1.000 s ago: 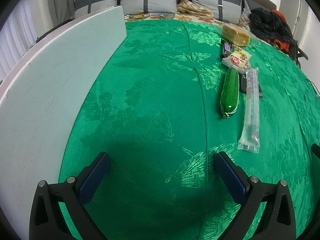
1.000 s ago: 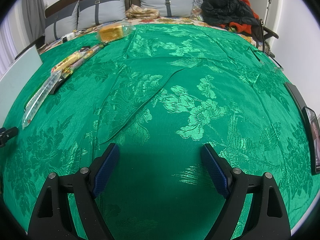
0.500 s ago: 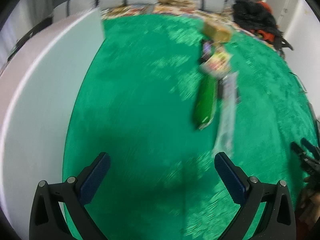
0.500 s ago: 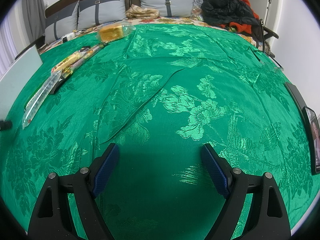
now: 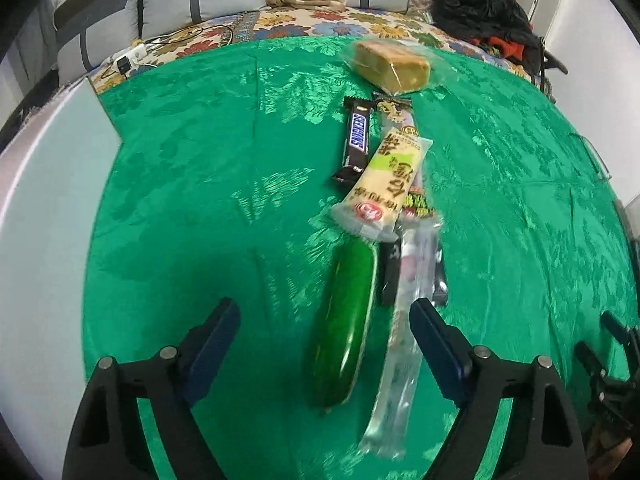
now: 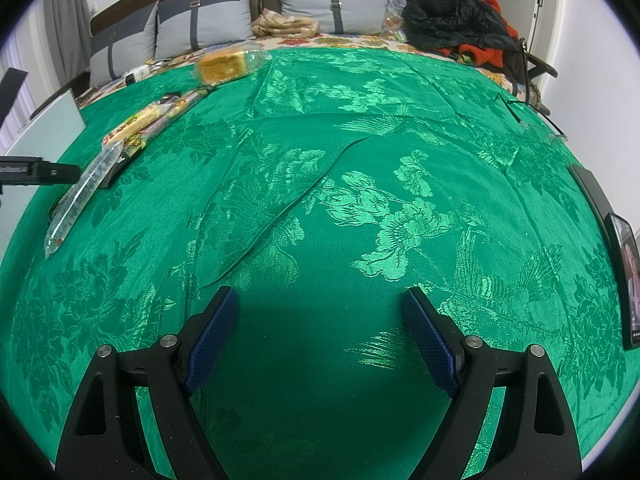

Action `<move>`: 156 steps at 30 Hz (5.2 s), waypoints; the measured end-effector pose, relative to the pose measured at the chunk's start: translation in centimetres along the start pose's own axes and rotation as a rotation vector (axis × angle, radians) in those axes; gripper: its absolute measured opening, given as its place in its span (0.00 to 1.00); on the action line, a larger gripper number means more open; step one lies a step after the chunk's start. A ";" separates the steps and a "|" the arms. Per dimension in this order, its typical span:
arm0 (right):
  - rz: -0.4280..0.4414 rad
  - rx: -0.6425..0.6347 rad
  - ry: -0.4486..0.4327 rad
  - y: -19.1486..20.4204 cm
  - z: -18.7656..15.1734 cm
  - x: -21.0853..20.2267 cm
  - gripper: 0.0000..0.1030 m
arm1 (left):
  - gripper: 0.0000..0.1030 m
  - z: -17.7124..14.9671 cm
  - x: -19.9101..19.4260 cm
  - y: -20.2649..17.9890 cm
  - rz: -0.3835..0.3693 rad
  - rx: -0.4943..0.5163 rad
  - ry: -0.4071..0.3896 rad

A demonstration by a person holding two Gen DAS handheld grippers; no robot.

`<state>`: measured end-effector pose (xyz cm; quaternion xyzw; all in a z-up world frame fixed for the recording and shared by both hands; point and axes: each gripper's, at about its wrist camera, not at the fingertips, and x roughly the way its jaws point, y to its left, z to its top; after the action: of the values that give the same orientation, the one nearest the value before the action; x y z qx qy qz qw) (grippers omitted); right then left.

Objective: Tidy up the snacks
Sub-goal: 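Move the left gripper to the green sausage and close on it, then lift the green sausage with the left gripper away from the clear tube packet, then carry the green sausage toward the box with the left gripper while the right grasps the clear tube packet, then open both grippers over the white box to drop the packets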

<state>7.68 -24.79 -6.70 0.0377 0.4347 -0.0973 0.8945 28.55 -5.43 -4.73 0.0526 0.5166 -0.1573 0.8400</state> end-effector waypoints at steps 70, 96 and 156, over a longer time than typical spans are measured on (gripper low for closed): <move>-0.001 0.001 0.001 0.0 0.0 -0.1 0.85 | 0.54 -6.9 -3.4 5.4 -0.023 -0.148 -0.070; -0.002 0.002 0.001 0.0 -0.1 -0.2 0.85 | 0.21 -12.3 -6.0 5.4 0.040 -0.167 -0.103; 0.746 -0.065 0.222 37.3 11.2 -7.7 0.61 | 0.81 -21.3 -23.3 28.1 0.267 -0.571 -0.348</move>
<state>19.32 11.10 5.64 0.1750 0.4880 0.2531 0.8168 9.60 31.35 4.00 -0.1446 0.3774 0.0976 0.9095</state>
